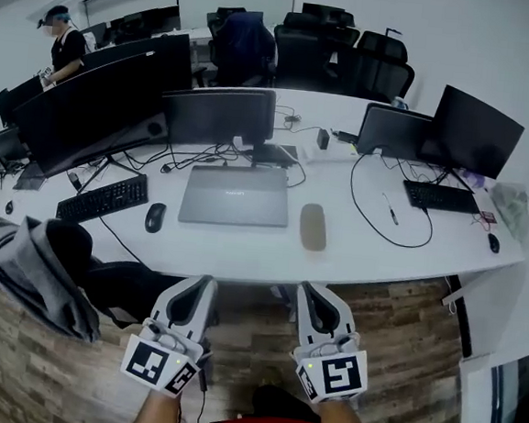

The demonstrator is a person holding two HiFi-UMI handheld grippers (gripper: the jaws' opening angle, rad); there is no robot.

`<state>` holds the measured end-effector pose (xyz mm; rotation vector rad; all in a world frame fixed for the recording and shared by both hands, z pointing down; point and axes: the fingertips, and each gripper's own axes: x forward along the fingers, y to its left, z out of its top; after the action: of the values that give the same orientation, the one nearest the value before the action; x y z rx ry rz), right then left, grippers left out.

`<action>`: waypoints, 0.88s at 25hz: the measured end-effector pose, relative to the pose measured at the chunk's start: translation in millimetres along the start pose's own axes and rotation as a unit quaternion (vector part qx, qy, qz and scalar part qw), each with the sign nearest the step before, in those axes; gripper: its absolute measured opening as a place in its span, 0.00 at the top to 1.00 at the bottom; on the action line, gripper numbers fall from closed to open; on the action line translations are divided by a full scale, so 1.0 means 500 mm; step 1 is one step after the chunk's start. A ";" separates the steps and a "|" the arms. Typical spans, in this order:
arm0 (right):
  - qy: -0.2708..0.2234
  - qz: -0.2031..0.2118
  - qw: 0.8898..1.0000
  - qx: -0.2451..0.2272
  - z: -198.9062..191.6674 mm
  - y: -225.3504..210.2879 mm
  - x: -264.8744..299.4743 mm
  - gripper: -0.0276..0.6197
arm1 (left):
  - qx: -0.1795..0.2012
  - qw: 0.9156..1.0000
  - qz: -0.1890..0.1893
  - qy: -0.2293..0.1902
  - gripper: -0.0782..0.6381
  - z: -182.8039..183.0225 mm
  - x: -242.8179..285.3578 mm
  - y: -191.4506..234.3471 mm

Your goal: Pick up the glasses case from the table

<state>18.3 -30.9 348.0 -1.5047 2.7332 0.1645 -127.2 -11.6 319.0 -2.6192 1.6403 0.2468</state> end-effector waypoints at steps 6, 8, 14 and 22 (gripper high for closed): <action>0.009 0.013 1.000 0.003 -0.040 -0.111 0.114 0.95 | 0.001 1.000 0.028 0.003 0.88 -0.035 0.155 0.050; 0.012 0.012 1.000 0.008 -0.053 -0.145 0.143 0.95 | 0.000 0.999 0.035 0.007 0.88 -0.045 0.192 0.059; 0.033 0.002 0.999 0.017 -0.098 -0.203 0.205 0.95 | 0.002 0.999 0.046 0.018 0.88 -0.069 0.268 0.082; 0.093 -0.041 0.995 0.019 -0.196 -0.252 0.275 0.87 | -0.010 0.999 0.026 0.027 0.88 -0.122 0.352 0.114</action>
<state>54.4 -223.3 425.7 -1.6999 2.7868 -0.0317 -96.2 -200.9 354.7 -2.6228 1.7339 0.1960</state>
